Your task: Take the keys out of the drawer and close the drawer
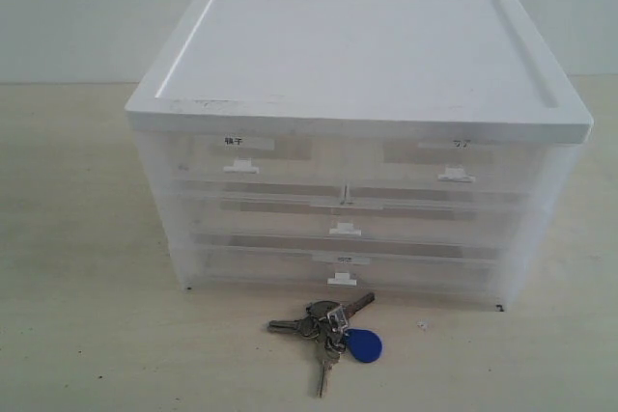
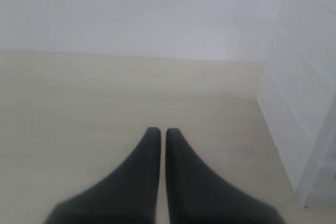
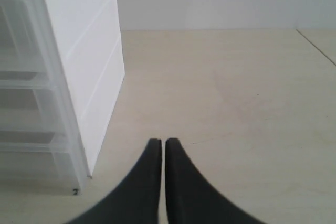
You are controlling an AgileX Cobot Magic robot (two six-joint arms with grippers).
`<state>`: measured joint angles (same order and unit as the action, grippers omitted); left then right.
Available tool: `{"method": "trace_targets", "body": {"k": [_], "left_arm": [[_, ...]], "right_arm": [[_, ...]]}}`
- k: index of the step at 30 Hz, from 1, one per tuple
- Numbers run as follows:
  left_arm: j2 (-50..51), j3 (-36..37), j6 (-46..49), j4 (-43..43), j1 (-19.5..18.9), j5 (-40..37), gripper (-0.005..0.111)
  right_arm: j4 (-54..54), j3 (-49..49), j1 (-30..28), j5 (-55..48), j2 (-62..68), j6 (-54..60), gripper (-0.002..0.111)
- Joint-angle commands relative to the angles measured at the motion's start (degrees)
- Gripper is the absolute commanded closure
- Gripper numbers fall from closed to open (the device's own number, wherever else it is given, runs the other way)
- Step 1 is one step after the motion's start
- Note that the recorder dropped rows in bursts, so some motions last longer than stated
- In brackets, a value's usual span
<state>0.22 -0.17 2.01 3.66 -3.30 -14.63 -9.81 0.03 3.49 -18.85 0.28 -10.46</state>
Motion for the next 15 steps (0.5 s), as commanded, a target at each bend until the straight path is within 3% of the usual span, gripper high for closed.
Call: {"method": "trace_targets", "body": {"k": [1, 8, 15], "left_arm": [[-0.22, 0.17, 0.28, -0.1, -0.16, -0.13, 0.102], [-0.22, 0.17, 0.28, -0.1, -0.16, -0.13, 0.102], [-0.22, 0.17, 0.28, -0.1, -0.16, -0.13, 0.102]], "right_arm": [[0.65, -0.03, -0.14, 0.17, -0.28, 2.42, 0.108], [4.4, -0.03, -0.14, 0.26, -0.28, 10.04, 0.108], [4.87, -0.03, -0.14, 0.26, -0.28, 10.46, 0.108]]}}
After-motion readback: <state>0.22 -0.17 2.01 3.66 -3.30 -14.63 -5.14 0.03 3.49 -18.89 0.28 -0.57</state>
